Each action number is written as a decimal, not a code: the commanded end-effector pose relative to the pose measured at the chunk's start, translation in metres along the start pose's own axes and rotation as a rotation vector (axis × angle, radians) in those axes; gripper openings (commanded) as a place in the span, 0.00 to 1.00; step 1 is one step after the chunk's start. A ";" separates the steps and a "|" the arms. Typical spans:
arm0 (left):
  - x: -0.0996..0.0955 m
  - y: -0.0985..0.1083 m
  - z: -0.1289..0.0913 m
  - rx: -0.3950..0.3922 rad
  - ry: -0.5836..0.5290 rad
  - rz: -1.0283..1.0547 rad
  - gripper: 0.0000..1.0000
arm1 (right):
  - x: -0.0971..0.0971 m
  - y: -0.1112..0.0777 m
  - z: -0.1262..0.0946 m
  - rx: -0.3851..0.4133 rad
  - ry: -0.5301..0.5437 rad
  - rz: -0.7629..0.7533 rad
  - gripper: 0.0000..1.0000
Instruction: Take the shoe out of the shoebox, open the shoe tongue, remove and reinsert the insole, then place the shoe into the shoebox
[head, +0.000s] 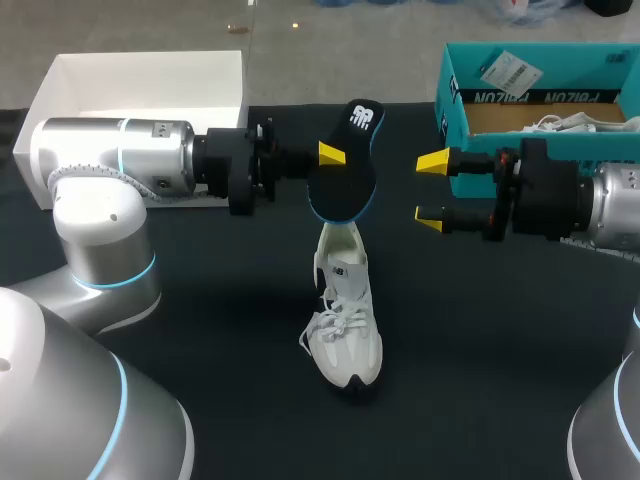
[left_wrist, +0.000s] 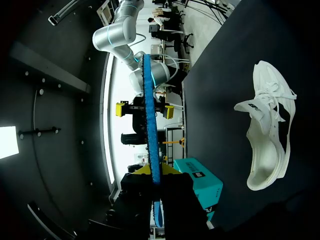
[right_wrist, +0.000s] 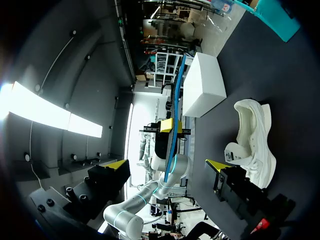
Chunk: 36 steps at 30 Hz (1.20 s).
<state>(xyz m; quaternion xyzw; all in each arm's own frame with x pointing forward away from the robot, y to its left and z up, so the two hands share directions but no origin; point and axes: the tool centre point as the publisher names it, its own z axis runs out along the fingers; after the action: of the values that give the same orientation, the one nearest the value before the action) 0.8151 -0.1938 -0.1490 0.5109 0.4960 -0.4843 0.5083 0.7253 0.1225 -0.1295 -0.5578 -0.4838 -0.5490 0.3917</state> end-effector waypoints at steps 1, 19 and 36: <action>0.009 -0.005 0.006 -0.033 -0.041 0.073 0.00 | -0.001 -0.001 0.001 -0.004 -0.001 0.000 1.00; -0.006 -0.021 0.007 0.004 -0.050 0.055 0.00 | -0.014 0.008 0.012 -0.006 -0.027 -0.078 1.00; 0.007 -0.029 0.027 0.037 -0.033 0.044 0.00 | -0.019 0.015 0.041 0.018 -0.053 -0.047 0.42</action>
<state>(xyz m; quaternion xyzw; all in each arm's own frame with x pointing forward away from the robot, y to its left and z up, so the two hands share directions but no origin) 0.7821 -0.2103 -0.1532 0.5208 0.4681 -0.4904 0.5188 0.7433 0.1476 -0.1531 -0.5525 -0.5053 -0.5504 0.3694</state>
